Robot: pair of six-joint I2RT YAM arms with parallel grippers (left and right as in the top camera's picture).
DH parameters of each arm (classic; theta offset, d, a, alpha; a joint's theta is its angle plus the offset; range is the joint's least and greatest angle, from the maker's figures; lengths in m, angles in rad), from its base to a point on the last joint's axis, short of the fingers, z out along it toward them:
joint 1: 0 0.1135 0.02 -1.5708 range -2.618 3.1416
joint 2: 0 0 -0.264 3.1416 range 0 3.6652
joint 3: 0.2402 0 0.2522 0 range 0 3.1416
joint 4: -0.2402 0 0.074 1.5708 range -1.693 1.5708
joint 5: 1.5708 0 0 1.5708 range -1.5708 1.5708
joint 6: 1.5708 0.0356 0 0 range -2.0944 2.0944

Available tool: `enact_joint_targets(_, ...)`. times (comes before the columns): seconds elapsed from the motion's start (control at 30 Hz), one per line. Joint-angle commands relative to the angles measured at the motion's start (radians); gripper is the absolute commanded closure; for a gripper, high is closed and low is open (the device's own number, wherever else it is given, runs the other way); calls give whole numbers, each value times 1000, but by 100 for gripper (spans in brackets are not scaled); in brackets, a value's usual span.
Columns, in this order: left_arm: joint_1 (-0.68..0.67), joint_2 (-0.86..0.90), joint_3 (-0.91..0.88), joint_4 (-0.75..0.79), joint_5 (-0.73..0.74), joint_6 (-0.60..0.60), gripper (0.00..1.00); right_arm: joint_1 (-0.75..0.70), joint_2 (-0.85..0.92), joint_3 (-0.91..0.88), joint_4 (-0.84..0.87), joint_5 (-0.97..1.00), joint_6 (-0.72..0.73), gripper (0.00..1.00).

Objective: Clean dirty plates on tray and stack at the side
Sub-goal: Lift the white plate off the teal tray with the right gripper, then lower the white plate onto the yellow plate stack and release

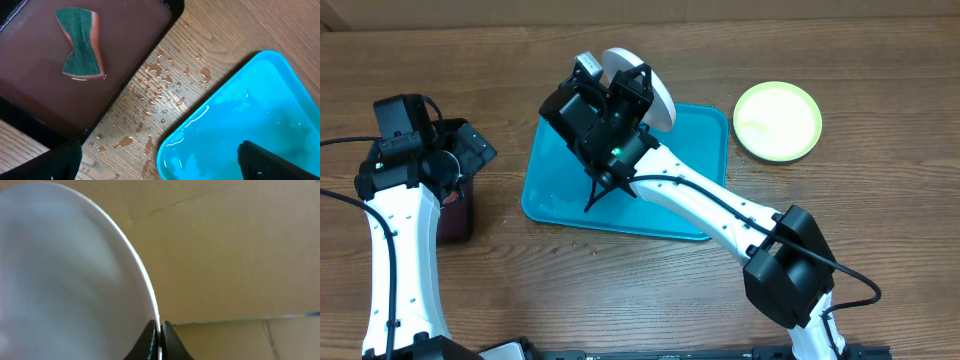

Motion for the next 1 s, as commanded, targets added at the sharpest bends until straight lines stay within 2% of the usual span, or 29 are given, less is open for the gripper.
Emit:
enact_joint_targets(0.0,0,8,-10,1,-2,-14,0,-55,-3,26,-82,-178,254,96)
enact_joint_targets(0.1,0,8,-10,1,-2,-14,1,-127,-3,26,-207,-443,393,96)
enact_joint_targets(0.2,0,8,-10,1,-2,-14,0,-200,-6,29,-290,-510,617,96)
enact_joint_targets(0.3,0,8,-10,1,-2,-14,0,-285,-17,29,-353,-642,741,96)
enact_joint_targets(0.43,0,8,-10,1,-2,-14,0,-428,-26,29,-403,-942,763,96)
enact_joint_targets(0.67,0,8,-10,1,-2,-14,0,-759,-26,28,-453,-1634,763,96)
enact_joint_targets(0.8,0,8,-10,1,-2,-14,0,-883,-26,27,-504,-1657,762,96)
enact_joint_targets(0.97,0,8,-10,1,-2,-14,0,-1044,-24,2,-571,-1533,762,96)
